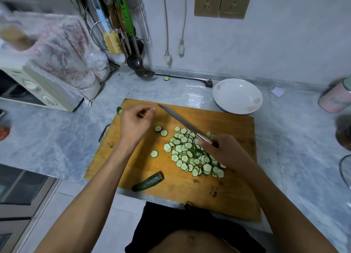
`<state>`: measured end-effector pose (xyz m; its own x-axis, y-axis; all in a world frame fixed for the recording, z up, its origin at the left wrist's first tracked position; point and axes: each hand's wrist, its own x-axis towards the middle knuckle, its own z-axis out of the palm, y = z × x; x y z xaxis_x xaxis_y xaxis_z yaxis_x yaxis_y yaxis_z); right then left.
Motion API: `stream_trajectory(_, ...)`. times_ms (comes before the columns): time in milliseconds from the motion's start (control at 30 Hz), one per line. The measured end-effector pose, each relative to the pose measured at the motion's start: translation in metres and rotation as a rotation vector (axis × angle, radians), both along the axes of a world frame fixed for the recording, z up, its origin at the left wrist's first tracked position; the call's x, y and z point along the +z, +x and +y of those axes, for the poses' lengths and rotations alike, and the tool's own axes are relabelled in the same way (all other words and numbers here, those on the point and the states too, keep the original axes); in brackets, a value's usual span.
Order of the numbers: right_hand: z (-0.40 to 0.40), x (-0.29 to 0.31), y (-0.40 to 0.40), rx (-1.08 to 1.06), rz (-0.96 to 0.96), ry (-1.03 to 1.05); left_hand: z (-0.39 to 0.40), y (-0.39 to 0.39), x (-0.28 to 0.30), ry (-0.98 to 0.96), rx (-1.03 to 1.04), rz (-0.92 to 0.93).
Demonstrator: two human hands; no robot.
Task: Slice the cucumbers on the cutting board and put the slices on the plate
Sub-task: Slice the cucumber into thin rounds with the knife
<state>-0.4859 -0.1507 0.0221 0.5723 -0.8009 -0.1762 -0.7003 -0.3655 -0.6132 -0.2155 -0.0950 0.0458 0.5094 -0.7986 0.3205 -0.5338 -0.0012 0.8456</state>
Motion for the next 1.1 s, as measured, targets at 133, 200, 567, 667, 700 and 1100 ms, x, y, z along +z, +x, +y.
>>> stream_trajectory(133,-0.027,0.013,0.007,-0.054,0.049,0.002,-0.030,0.015,-0.023,0.225,-0.086,-0.011)
stream_trajectory(200,-0.045,0.022,0.010,-0.067,0.089,0.012,-0.057,0.027,-0.030,0.351,-0.099,-0.042)
stream_trajectory(567,-0.128,0.048,0.053,-0.077,0.346,-0.086,-0.238,0.078,-0.079,0.753,-0.244,-0.345)
stream_trajectory(667,-0.144,0.045,0.059,-0.077,0.388,-0.080,-0.272,0.091,-0.094,0.784,-0.347,-0.433)
stream_trajectory(700,-0.147,0.044,0.060,-0.082,0.392,-0.069,-0.282,0.096,-0.099,0.790,-0.369,-0.462)
stream_trajectory(1100,-0.145,0.026,0.065,-0.144,0.380,0.000,-0.299,0.093,-0.105,0.694,-0.261,-0.597)
